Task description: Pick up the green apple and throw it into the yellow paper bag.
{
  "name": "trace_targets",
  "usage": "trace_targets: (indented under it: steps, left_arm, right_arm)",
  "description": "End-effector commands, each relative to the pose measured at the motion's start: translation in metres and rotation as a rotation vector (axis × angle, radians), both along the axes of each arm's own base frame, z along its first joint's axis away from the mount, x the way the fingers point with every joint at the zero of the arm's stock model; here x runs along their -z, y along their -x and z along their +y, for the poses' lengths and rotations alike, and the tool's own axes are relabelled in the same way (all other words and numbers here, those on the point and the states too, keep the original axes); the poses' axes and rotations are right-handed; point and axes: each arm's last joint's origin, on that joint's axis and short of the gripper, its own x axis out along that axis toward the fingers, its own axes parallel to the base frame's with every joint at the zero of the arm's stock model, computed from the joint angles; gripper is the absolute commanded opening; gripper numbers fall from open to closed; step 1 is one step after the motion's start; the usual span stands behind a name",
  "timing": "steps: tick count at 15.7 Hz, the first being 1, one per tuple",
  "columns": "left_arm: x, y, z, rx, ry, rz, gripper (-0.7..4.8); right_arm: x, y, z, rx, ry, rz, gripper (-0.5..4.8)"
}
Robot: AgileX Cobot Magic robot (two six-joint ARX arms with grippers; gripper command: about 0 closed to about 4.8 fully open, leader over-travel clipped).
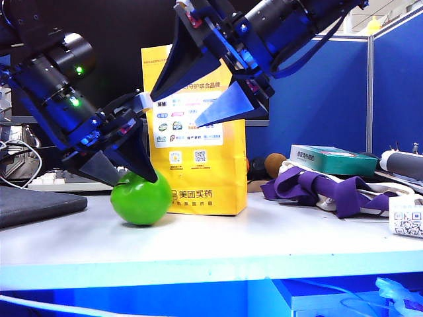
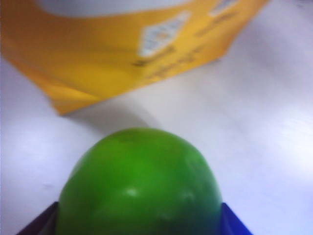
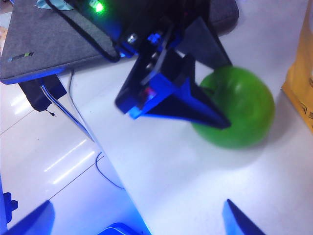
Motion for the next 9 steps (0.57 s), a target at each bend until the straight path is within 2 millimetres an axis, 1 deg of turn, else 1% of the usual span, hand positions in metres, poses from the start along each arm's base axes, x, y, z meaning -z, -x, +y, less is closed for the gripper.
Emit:
trace_targets:
  steps: [1, 3, 4, 6, 7, 9]
  left_arm:
    - [-0.012, 0.013, 0.003, 0.025, -0.023, 0.017, 1.68]
    - [-0.035, 0.021, 0.007, 0.001, -0.045, -0.069, 1.68]
    - [-0.056, 0.030, 0.011, -0.008, -0.049, -0.139, 1.68]
    - [-0.083, 0.044, 0.016, -0.039, -0.054, -0.229, 1.69]
    - [-0.103, 0.057, 0.021, -0.070, -0.065, -0.303, 1.69]
    - [-0.129, 0.076, 0.028, -0.105, -0.060, -0.400, 1.69]
  right_arm:
    - [-0.005, -0.002, 0.000, 0.005, -0.019, -0.030, 4.79]
    - [-0.013, -0.007, -0.002, 0.032, -0.018, -0.046, 4.79]
    - [-0.023, -0.009, -0.002, 0.036, -0.027, -0.057, 4.79]
    - [-0.039, -0.012, -0.002, 0.040, -0.030, -0.062, 4.79]
    - [-0.052, -0.013, -0.001, 0.037, -0.037, -0.078, 4.79]
    - [-0.067, -0.015, -0.001, 0.035, -0.046, -0.103, 4.79]
